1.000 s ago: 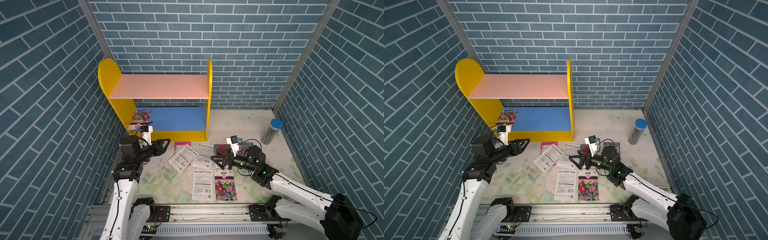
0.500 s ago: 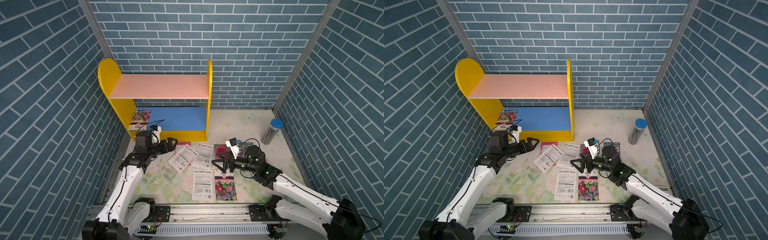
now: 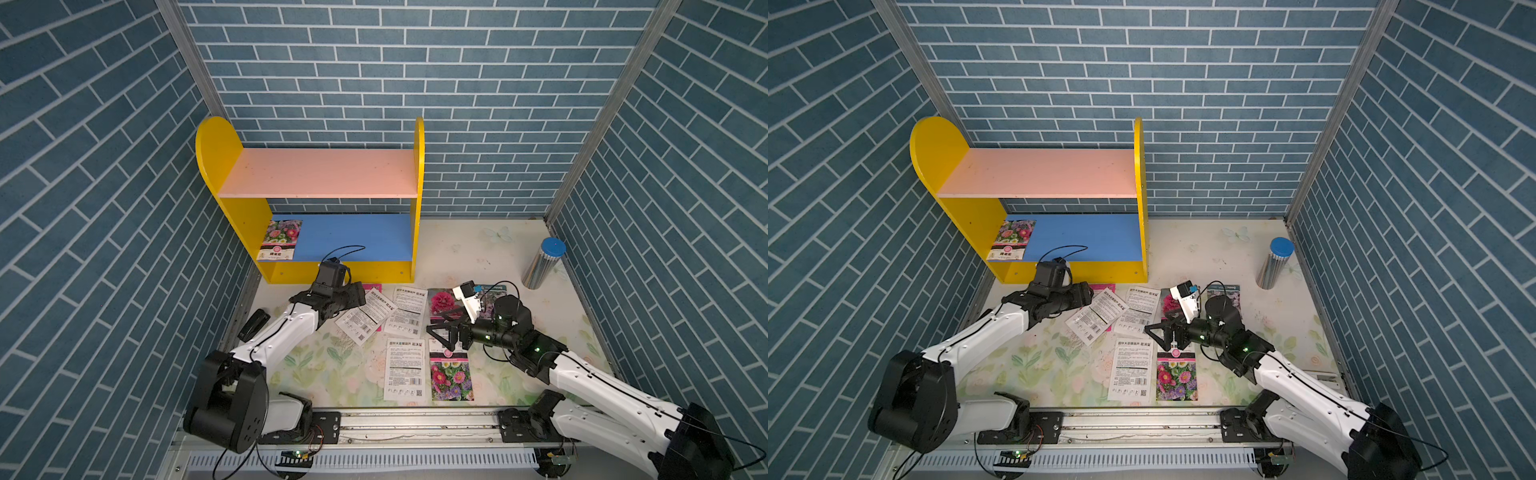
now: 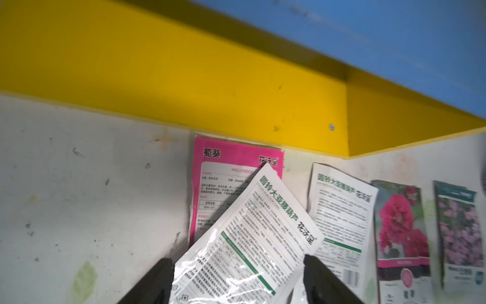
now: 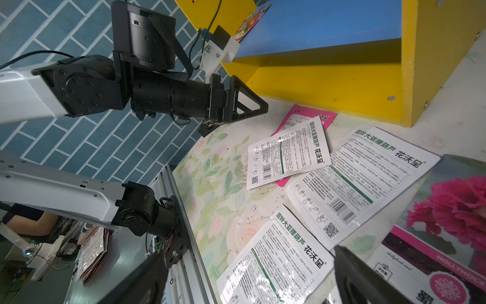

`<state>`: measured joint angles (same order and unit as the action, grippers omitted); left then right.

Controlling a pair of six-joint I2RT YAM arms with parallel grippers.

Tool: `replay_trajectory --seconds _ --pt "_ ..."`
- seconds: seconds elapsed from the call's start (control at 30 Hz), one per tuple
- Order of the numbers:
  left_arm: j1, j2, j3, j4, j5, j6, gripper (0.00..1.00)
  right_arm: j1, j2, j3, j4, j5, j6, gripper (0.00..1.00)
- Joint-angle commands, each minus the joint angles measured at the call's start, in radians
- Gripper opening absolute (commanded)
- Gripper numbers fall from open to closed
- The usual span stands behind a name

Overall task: Take the seed bag off the shelf
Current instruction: Pick up the seed packet from the center of the board.

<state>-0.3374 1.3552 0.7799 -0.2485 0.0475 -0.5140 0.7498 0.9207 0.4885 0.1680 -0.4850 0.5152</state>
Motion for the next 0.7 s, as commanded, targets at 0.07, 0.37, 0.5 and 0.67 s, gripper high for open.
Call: replay_trajectory --seconds 0.07,0.37,0.5,0.67 --pt "-0.026 0.06 -0.02 0.018 -0.142 -0.021 0.72 -0.004 -0.008 -0.007 -0.004 0.013 -0.043 1.0" --pt "-0.03 0.144 -0.044 0.054 -0.104 0.008 0.63 -0.003 -0.023 -0.018 -0.007 0.02 -0.04 1.0" --pt "-0.032 0.175 -0.046 0.054 -0.125 0.01 0.62 -0.003 -0.032 -0.016 -0.014 0.025 -0.04 1.0" --pt "-0.038 0.2 -0.047 0.055 -0.12 0.014 0.56 -0.003 -0.037 -0.02 -0.02 0.028 -0.04 1.0"
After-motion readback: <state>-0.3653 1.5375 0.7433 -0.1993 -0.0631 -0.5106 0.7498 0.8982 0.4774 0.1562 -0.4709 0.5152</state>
